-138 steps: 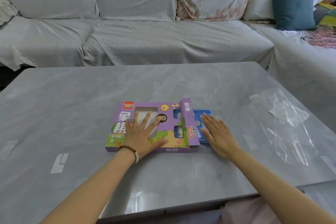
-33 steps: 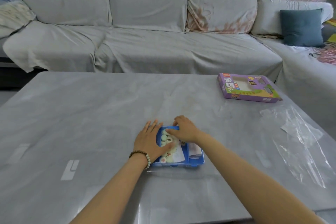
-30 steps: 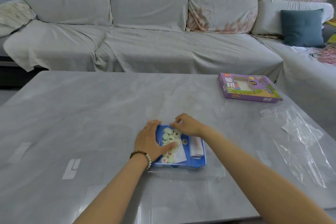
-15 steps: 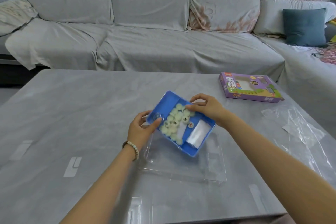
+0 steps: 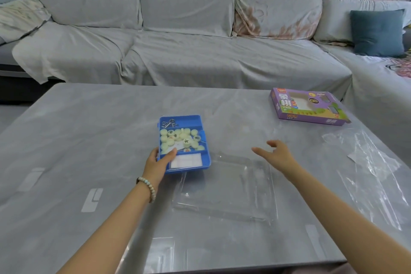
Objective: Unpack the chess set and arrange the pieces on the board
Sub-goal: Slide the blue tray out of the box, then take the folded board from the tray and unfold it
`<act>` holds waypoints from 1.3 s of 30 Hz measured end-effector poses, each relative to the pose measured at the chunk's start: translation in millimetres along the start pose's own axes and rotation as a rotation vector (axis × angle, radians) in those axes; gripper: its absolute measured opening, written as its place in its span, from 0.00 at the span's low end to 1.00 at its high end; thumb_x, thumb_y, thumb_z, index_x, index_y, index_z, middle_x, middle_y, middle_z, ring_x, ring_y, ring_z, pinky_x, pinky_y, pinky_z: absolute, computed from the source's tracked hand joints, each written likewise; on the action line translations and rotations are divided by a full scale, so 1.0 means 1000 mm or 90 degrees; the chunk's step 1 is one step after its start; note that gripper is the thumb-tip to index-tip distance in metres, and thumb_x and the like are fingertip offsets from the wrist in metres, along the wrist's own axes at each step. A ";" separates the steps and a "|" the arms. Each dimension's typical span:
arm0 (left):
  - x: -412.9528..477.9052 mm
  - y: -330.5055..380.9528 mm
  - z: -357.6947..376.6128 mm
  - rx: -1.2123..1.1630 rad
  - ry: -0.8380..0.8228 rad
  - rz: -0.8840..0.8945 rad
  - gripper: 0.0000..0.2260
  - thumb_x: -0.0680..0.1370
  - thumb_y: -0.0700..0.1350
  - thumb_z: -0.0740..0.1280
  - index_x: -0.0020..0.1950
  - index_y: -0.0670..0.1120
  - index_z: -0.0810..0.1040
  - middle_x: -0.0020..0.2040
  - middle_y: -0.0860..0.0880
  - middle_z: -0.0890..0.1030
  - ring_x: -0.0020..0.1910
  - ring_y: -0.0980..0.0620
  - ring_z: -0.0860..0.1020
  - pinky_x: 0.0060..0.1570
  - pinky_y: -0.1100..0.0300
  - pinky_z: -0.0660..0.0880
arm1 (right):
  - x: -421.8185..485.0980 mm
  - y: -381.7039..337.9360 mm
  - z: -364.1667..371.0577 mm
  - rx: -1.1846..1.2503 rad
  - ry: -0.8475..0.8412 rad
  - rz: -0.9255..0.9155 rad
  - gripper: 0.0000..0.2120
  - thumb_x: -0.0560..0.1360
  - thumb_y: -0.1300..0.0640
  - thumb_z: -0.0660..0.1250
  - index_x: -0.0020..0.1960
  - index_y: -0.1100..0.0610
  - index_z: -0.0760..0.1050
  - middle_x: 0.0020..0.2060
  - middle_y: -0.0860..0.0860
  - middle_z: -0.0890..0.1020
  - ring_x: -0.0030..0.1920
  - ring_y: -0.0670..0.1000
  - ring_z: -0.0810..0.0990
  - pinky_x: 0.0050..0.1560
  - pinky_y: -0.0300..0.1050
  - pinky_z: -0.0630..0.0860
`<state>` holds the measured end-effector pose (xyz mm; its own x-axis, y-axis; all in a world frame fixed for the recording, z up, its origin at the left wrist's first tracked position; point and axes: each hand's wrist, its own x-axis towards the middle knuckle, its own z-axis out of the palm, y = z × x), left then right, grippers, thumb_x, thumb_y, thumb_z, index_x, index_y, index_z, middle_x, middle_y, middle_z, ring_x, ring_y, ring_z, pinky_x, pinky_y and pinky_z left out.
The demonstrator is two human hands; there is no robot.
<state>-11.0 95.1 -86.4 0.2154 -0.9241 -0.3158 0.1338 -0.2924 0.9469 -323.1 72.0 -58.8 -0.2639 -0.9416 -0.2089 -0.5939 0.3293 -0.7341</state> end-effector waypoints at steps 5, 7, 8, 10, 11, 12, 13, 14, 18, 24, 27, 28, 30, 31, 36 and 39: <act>-0.007 -0.010 0.010 -0.084 -0.025 -0.064 0.16 0.74 0.44 0.69 0.60 0.45 0.71 0.55 0.43 0.79 0.46 0.49 0.79 0.43 0.56 0.78 | -0.024 0.039 -0.011 -0.129 -0.051 0.005 0.24 0.63 0.42 0.75 0.28 0.56 0.66 0.29 0.50 0.67 0.32 0.50 0.68 0.34 0.43 0.62; -0.011 -0.010 0.020 -0.098 -0.034 -0.071 0.17 0.74 0.44 0.69 0.61 0.44 0.71 0.54 0.43 0.79 0.45 0.50 0.79 0.39 0.58 0.79 | -0.032 0.041 -0.009 -0.054 -0.086 -0.034 0.19 0.62 0.41 0.75 0.33 0.56 0.74 0.31 0.50 0.73 0.35 0.51 0.74 0.39 0.43 0.68; -0.013 -0.010 0.025 -0.100 -0.033 -0.070 0.18 0.74 0.44 0.69 0.62 0.45 0.71 0.54 0.44 0.79 0.45 0.50 0.79 0.37 0.59 0.79 | -0.035 0.037 -0.009 -0.002 -0.127 -0.027 0.18 0.64 0.42 0.75 0.44 0.55 0.79 0.40 0.51 0.78 0.43 0.51 0.78 0.45 0.44 0.72; -0.014 -0.009 0.033 -0.098 -0.024 -0.064 0.19 0.74 0.44 0.69 0.63 0.45 0.70 0.54 0.44 0.79 0.44 0.50 0.79 0.36 0.59 0.79 | -0.037 0.028 -0.014 0.069 -0.188 0.041 0.32 0.69 0.46 0.72 0.70 0.49 0.65 0.58 0.51 0.74 0.56 0.52 0.75 0.54 0.45 0.72; -0.015 -0.009 0.037 -0.101 -0.024 -0.062 0.19 0.74 0.44 0.69 0.63 0.45 0.70 0.54 0.44 0.79 0.44 0.51 0.79 0.36 0.59 0.79 | -0.037 0.023 -0.018 0.130 -0.223 0.076 0.38 0.70 0.48 0.71 0.74 0.45 0.55 0.60 0.51 0.72 0.55 0.53 0.75 0.53 0.46 0.73; -0.016 -0.008 0.041 -0.112 -0.024 -0.060 0.18 0.74 0.44 0.69 0.62 0.46 0.71 0.54 0.45 0.79 0.44 0.51 0.79 0.35 0.60 0.79 | -0.037 0.018 -0.023 0.218 -0.268 0.104 0.41 0.71 0.50 0.71 0.75 0.43 0.49 0.60 0.52 0.74 0.52 0.55 0.78 0.50 0.46 0.77; -0.017 -0.007 0.046 -0.125 -0.024 -0.057 0.17 0.74 0.44 0.69 0.61 0.46 0.71 0.54 0.45 0.79 0.44 0.51 0.79 0.35 0.60 0.79 | -0.034 0.015 -0.028 0.300 -0.304 0.122 0.43 0.72 0.53 0.71 0.75 0.41 0.45 0.60 0.53 0.75 0.48 0.56 0.80 0.45 0.46 0.79; -0.017 -0.006 0.051 -0.139 -0.022 -0.054 0.17 0.73 0.43 0.69 0.60 0.46 0.71 0.54 0.45 0.79 0.44 0.51 0.80 0.36 0.60 0.80 | -0.032 0.014 -0.034 0.366 -0.322 0.130 0.44 0.72 0.57 0.70 0.75 0.40 0.43 0.59 0.55 0.77 0.46 0.56 0.82 0.42 0.46 0.81; -0.011 0.001 0.075 -0.189 0.006 -0.062 0.18 0.73 0.42 0.70 0.61 0.46 0.71 0.55 0.45 0.79 0.47 0.48 0.80 0.45 0.50 0.79 | -0.021 0.011 -0.055 0.455 -0.287 0.130 0.45 0.71 0.68 0.68 0.75 0.48 0.44 0.53 0.58 0.81 0.44 0.57 0.83 0.39 0.45 0.82; 0.011 0.017 0.138 -0.269 0.058 -0.075 0.21 0.73 0.45 0.71 0.64 0.48 0.70 0.56 0.46 0.78 0.51 0.46 0.79 0.45 0.50 0.79 | 0.010 0.013 -0.098 0.652 -0.148 0.130 0.17 0.74 0.55 0.67 0.59 0.61 0.70 0.51 0.56 0.78 0.47 0.53 0.80 0.46 0.46 0.78; 0.023 0.027 0.174 -0.320 0.095 -0.082 0.21 0.73 0.46 0.71 0.64 0.48 0.70 0.55 0.47 0.78 0.48 0.47 0.79 0.45 0.51 0.79 | 0.023 0.023 -0.119 0.683 -0.227 0.089 0.31 0.61 0.49 0.77 0.60 0.54 0.71 0.55 0.55 0.80 0.55 0.56 0.80 0.51 0.51 0.80; 0.027 0.030 0.185 -0.334 0.100 -0.083 0.20 0.73 0.46 0.70 0.63 0.48 0.70 0.54 0.47 0.77 0.47 0.48 0.79 0.45 0.51 0.79 | 0.027 0.027 -0.123 0.681 -0.243 0.078 0.34 0.59 0.51 0.78 0.62 0.53 0.69 0.56 0.56 0.79 0.57 0.58 0.80 0.52 0.51 0.80; 0.036 0.036 0.208 -0.355 0.097 -0.084 0.19 0.74 0.46 0.70 0.63 0.48 0.70 0.52 0.48 0.77 0.44 0.50 0.78 0.46 0.50 0.78 | 0.045 0.038 -0.132 0.663 -0.200 0.058 0.32 0.64 0.60 0.74 0.65 0.54 0.66 0.55 0.56 0.79 0.57 0.59 0.79 0.55 0.51 0.79; 0.041 0.040 0.219 -0.357 0.090 -0.085 0.19 0.74 0.46 0.69 0.63 0.48 0.69 0.51 0.48 0.77 0.44 0.50 0.78 0.46 0.50 0.78 | 0.058 0.042 -0.140 0.663 -0.148 0.042 0.26 0.68 0.63 0.70 0.64 0.55 0.67 0.53 0.56 0.79 0.55 0.58 0.81 0.53 0.49 0.79; 0.069 0.046 0.262 -0.300 0.009 -0.080 0.18 0.73 0.45 0.70 0.61 0.49 0.70 0.57 0.47 0.77 0.53 0.48 0.77 0.50 0.50 0.76 | 0.121 0.060 -0.195 0.731 0.094 0.000 0.17 0.75 0.63 0.66 0.59 0.56 0.63 0.45 0.54 0.77 0.43 0.54 0.83 0.46 0.48 0.81; 0.085 0.041 0.280 -0.281 -0.022 -0.071 0.17 0.74 0.44 0.69 0.61 0.48 0.71 0.57 0.46 0.78 0.53 0.47 0.78 0.43 0.55 0.77 | 0.156 0.078 -0.211 0.716 0.172 -0.007 0.22 0.75 0.61 0.67 0.64 0.55 0.60 0.48 0.53 0.77 0.45 0.53 0.81 0.49 0.46 0.79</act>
<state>-258.5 -64.1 -57.8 0.1444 -0.9027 -0.4053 0.5554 -0.2650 0.7883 -571.1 -34.0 -12.0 -0.4974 -0.8538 -0.1534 0.3786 -0.0546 -0.9240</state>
